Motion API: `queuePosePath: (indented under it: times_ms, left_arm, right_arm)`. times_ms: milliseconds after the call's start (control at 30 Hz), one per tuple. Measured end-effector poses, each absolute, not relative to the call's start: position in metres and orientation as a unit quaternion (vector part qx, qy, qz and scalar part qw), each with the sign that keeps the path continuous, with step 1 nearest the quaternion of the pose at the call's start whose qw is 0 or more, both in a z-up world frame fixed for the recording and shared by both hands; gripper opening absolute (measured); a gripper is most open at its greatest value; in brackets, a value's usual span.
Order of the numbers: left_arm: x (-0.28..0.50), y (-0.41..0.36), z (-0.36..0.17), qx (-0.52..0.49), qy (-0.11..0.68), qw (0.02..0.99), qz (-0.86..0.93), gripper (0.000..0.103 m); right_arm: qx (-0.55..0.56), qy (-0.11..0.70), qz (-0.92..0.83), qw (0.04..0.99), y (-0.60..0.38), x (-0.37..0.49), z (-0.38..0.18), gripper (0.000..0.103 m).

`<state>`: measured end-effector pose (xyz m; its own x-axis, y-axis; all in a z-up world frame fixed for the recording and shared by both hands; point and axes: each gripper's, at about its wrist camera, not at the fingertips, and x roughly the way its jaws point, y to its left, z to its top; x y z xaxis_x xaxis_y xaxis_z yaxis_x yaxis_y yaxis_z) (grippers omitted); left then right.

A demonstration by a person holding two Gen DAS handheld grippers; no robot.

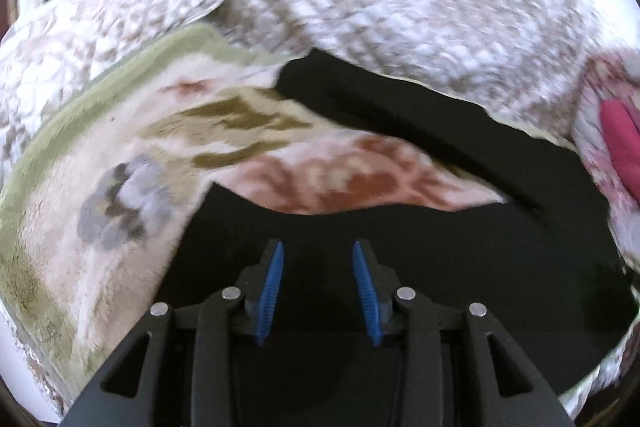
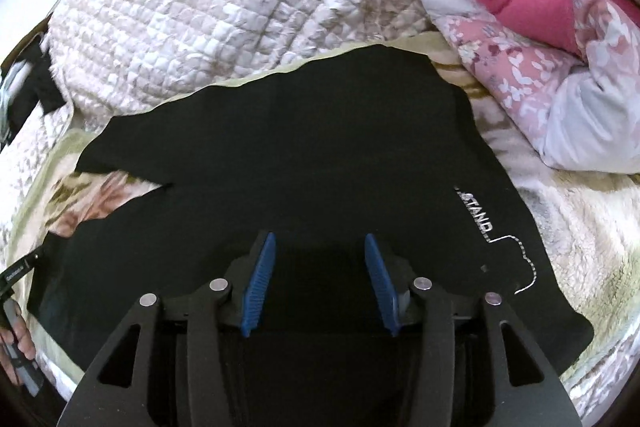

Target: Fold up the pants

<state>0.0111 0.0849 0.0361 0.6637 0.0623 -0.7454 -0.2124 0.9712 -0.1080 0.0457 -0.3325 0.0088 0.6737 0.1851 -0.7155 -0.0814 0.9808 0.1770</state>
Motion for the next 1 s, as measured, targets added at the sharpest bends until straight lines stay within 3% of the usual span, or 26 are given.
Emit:
queuePosePath:
  times_ms: [433,667,1000]
  left_arm:
    - [-0.008,0.011,0.035,-0.022,0.415,0.909,-0.023,0.044]
    - [-0.005,0.004,0.019,-0.014,0.439,0.898,-0.036,0.045]
    - [0.003,0.008,0.026,-0.016,0.448,0.893,-0.042,0.046]
  right_arm:
    - [0.002,0.415,0.149,0.898,-0.258,0.019,0.004,0.048]
    - [-0.035,0.443,0.160,0.881,-0.237,0.023,-0.013,0.048]
    - [-0.013,0.424,0.160,0.891,-0.254,0.032,0.006,0.048]
